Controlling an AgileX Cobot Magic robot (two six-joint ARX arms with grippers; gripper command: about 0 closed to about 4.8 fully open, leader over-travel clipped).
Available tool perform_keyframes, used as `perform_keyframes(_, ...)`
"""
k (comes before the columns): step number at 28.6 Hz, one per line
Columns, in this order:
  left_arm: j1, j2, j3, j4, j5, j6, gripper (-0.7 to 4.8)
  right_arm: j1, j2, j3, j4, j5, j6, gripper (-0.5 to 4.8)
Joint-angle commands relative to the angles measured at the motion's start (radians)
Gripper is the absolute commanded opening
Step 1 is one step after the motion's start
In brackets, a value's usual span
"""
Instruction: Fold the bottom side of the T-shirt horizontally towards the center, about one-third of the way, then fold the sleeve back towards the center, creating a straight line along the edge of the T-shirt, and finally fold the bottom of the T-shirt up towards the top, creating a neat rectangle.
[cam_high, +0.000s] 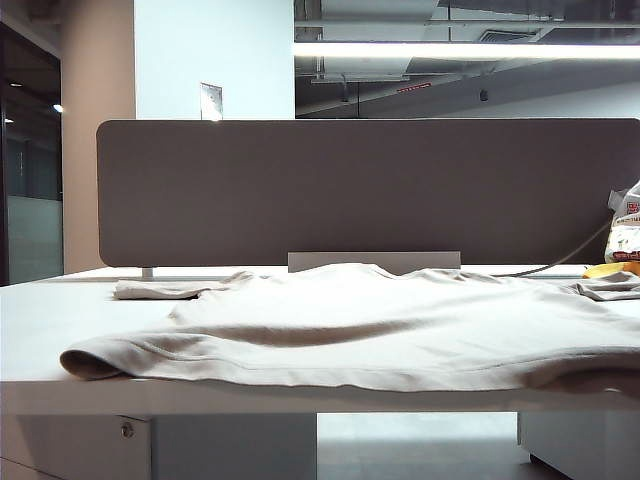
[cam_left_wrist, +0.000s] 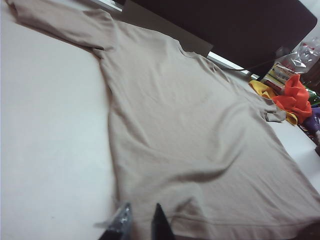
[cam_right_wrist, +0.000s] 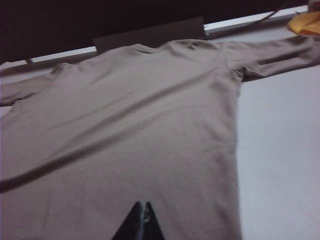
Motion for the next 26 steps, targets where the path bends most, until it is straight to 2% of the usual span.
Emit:
perform_keyframes(1, -0.002, 0.001, 0.005, -0.03, 0.024, -0.026, 0.57, 0.0, 0.0, -0.002, 0.03, -0.008, 0.002, 0.0)
perform_keyframes(8, -0.003, 0.001, 0.006, -0.031, 0.063, -0.043, 0.56, 0.001, 0.0, -0.002, 0.009, -0.005, 0.002, 0.04)
perform_keyframes(9, -0.003, 0.001, 0.006, -0.032, 0.063, -0.043, 0.57, 0.001, 0.0, -0.002, 0.028, -0.005, 0.005, 0.19)
perform_keyframes(11, -0.003, 0.001, 0.006, -0.033, 0.06, -0.041, 0.57, 0.001, 0.0, 0.0, 0.093, -0.001, 0.045, 0.9)
perform_keyframes(12, -0.003, 0.001, 0.006, -0.034, 0.058, -0.04, 0.57, 0.0, 0.0, 0.002, 0.124, 0.008, 0.061, 1.07)
perform_keyframes(14, -0.003, 0.002, 0.008, -0.037, 0.058, -0.04, 0.56, 0.0, 0.0, 0.018, 0.143, 0.048, 0.101, 1.09)
perform_keyframes(19, -0.006, 0.042, 0.008, -0.039, 0.057, -0.039, 0.56, 0.0, 0.047, 0.1, 0.045, 0.116, 0.104, 1.09)
perform_keyframes(26, -0.051, 0.146, 0.008, -0.037, 0.029, -0.035, 0.57, 0.0, 0.265, 0.219, 0.024, 0.156, 0.126, 1.08)
